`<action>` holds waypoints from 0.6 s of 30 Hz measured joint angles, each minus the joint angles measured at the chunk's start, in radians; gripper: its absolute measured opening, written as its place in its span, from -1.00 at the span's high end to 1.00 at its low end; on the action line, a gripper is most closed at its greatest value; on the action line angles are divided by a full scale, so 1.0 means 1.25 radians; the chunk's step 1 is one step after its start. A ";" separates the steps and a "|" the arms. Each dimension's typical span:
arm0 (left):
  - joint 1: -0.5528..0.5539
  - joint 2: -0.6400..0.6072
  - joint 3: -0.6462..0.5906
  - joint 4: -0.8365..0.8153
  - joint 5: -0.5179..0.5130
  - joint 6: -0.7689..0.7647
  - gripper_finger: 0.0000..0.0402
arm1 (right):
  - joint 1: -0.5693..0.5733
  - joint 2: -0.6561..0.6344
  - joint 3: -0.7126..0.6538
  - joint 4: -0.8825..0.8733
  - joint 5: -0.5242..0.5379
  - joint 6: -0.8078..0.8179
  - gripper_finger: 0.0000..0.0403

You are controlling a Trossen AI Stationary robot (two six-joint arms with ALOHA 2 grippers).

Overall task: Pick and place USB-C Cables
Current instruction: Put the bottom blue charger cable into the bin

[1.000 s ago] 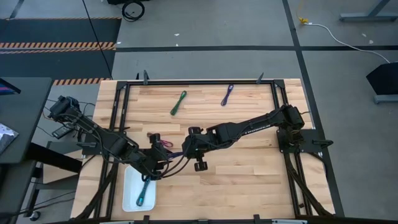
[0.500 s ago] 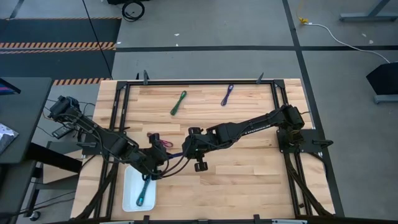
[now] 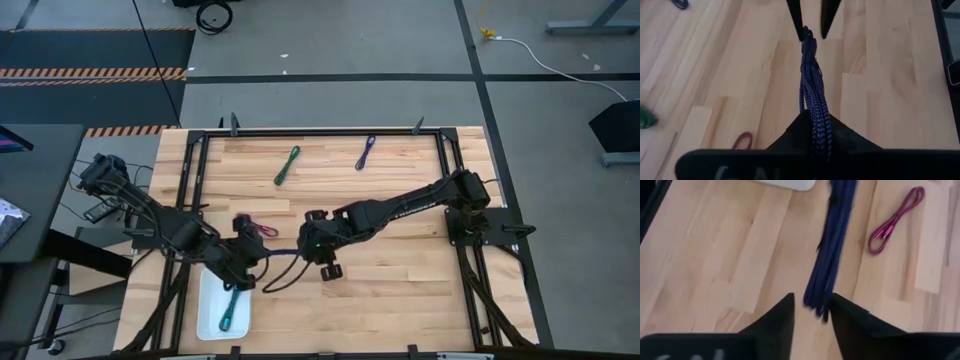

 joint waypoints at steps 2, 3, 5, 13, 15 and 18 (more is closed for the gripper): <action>-0.010 0.000 0.027 -0.052 0.004 -0.017 0.86 | 0.004 0.000 0.000 -0.014 0.000 0.001 0.22; -0.015 0.000 0.041 -0.078 0.020 -0.029 0.86 | 0.005 0.000 0.000 -0.022 0.000 0.009 0.16; -0.024 0.000 0.064 -0.129 0.087 -0.052 0.86 | 0.009 0.000 0.000 -0.035 0.000 0.037 0.05; -0.094 0.000 0.087 -0.313 0.370 -0.188 0.86 | 0.020 0.000 0.000 -0.075 -0.003 0.101 -0.10; -0.107 0.000 0.087 -0.337 0.422 -0.252 0.86 | 0.022 0.000 0.000 -0.076 -0.002 0.104 -0.10; -0.131 -0.001 0.087 -0.335 0.437 -0.284 0.85 | 0.023 0.000 0.000 -0.076 -0.003 0.104 -0.07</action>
